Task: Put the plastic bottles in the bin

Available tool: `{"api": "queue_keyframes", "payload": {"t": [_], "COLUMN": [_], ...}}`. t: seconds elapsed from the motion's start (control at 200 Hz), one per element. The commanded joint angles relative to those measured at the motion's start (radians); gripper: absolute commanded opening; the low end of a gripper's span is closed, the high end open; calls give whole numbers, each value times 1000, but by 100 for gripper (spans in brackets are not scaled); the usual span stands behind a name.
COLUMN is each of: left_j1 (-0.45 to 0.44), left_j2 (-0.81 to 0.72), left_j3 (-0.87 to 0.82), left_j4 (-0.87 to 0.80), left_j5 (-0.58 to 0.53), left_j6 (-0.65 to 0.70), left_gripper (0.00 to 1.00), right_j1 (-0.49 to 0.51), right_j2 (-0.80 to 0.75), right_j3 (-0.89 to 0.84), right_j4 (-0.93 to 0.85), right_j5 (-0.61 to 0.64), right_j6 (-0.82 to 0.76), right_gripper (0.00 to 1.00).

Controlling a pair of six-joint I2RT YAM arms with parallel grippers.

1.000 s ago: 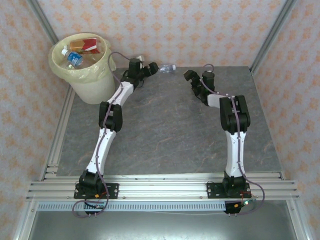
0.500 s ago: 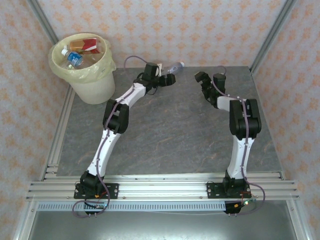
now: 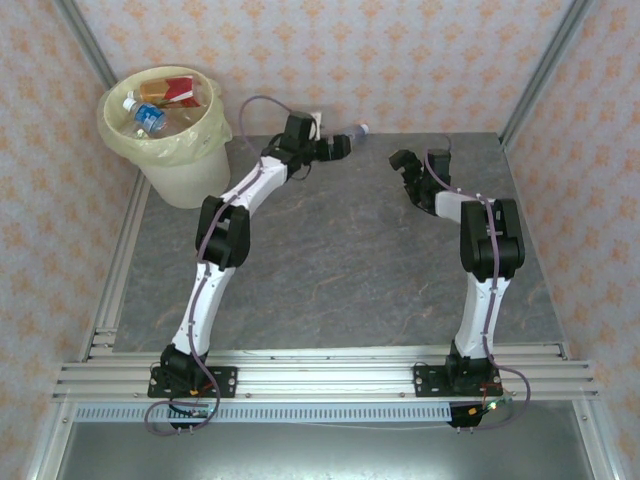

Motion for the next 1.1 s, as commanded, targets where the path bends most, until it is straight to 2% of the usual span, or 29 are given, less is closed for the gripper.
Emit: {"api": "queue_keyframes", "payload": {"t": [0.0,0.185,0.35,0.585,0.721,0.881,0.931,1.026,1.091], "left_j1": [4,5,6,9,18,12,10,4,-2], "left_j2": [78,182,231,350,387,399,398,393,390], "left_j3": [158,320,364,490,497,509,509,509,509], "left_j4": [-121,-181,-154,-113,-72,-47,-50,-67,-81], "left_j5": [-134,-271,-209,-210,-136,-78,-79,-117,-147], "left_j6": [96,233,304,218,142,129,132,149,157], "left_gripper": [100,100,100,100,100,100,95,77,71], "right_j1": [2,2,1,0,2,1,1,0,2], "right_j2": [-15,-2,0,1,-8,-13,-13,-14,-14], "right_j3": [34,55,62,64,65,69,68,63,62], "right_j4": [-20,-23,-26,-21,-29,-49,-50,-50,-48], "right_j5": [13,-1,-6,-22,-26,-28,-29,-29,-31], "right_j6": [-22,-15,-14,7,-1,-17,-16,-10,-8], "right_gripper": [99,99,99,99,99,99,99,100,99]}}
